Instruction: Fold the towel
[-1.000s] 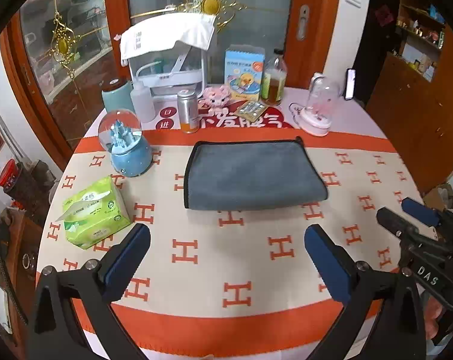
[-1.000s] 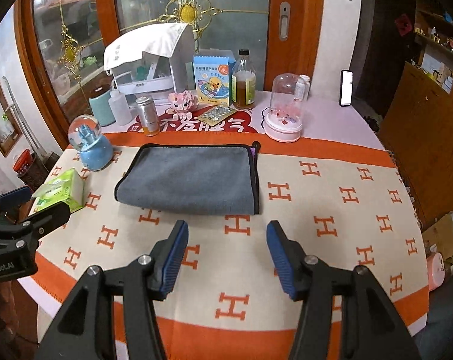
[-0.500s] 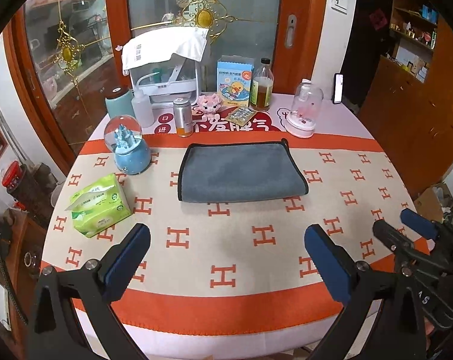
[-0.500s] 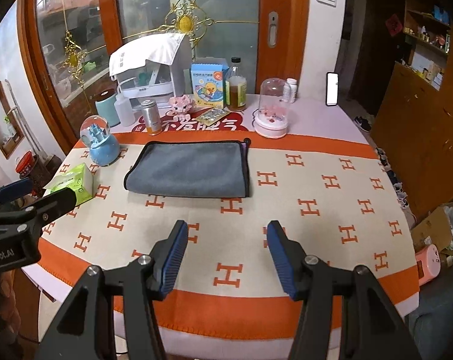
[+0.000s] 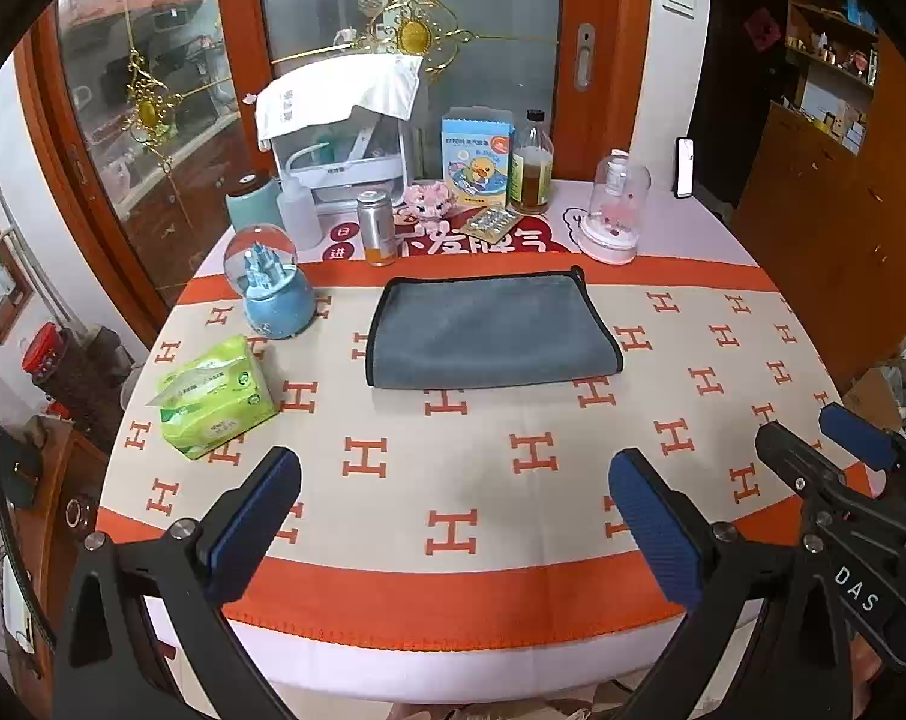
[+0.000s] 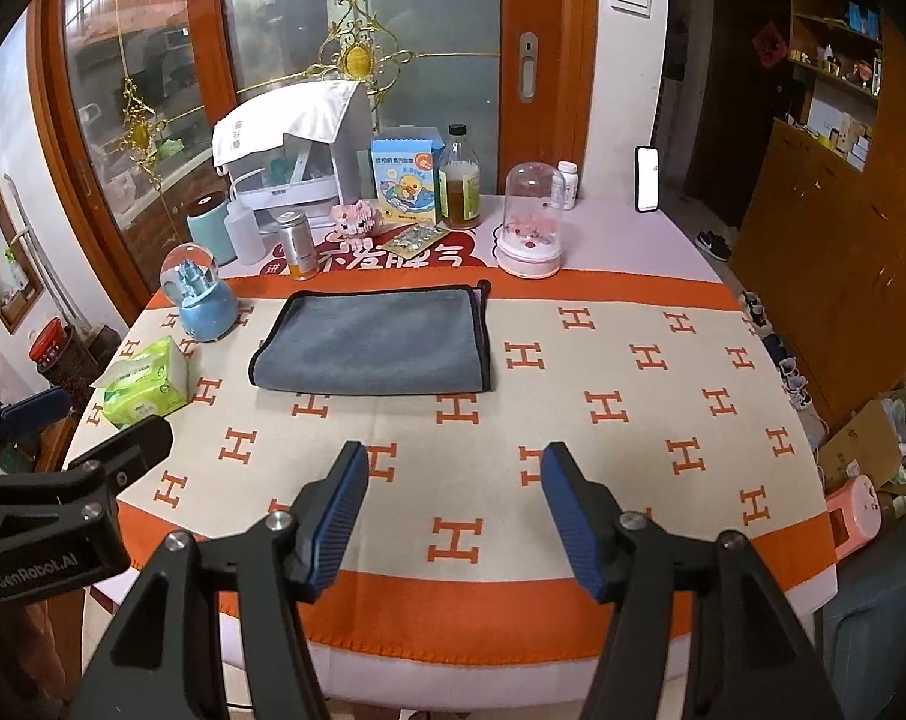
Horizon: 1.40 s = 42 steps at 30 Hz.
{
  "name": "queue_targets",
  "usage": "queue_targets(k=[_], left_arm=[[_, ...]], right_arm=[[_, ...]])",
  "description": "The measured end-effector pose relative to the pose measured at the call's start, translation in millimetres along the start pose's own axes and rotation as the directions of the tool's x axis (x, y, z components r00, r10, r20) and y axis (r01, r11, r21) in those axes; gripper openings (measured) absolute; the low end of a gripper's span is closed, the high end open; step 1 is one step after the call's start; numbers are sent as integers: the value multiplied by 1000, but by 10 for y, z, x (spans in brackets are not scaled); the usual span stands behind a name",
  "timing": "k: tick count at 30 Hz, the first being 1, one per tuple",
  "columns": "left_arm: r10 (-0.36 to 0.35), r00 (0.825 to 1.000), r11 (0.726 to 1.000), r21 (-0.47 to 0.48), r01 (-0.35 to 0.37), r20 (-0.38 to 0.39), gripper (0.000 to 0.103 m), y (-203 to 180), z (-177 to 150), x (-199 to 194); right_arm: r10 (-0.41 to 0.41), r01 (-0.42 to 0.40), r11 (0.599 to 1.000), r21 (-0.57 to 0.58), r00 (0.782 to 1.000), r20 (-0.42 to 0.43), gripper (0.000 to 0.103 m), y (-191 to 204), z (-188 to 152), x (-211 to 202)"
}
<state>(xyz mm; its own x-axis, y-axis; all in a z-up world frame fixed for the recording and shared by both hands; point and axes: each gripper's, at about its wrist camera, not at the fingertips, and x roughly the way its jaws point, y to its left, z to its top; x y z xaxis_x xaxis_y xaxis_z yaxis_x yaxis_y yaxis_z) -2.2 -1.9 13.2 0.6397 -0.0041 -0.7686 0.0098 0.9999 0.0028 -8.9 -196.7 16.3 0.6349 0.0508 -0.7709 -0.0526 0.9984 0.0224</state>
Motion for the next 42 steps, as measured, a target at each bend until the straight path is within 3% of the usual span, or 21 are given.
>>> queue_targets(k=[42], left_arm=[[13,1000,1000,-15,-14,-17,102,-81,-147,-62]], right_arm=[[15,-15,1000,-1,1000,-19,60,-13,-96,-28]])
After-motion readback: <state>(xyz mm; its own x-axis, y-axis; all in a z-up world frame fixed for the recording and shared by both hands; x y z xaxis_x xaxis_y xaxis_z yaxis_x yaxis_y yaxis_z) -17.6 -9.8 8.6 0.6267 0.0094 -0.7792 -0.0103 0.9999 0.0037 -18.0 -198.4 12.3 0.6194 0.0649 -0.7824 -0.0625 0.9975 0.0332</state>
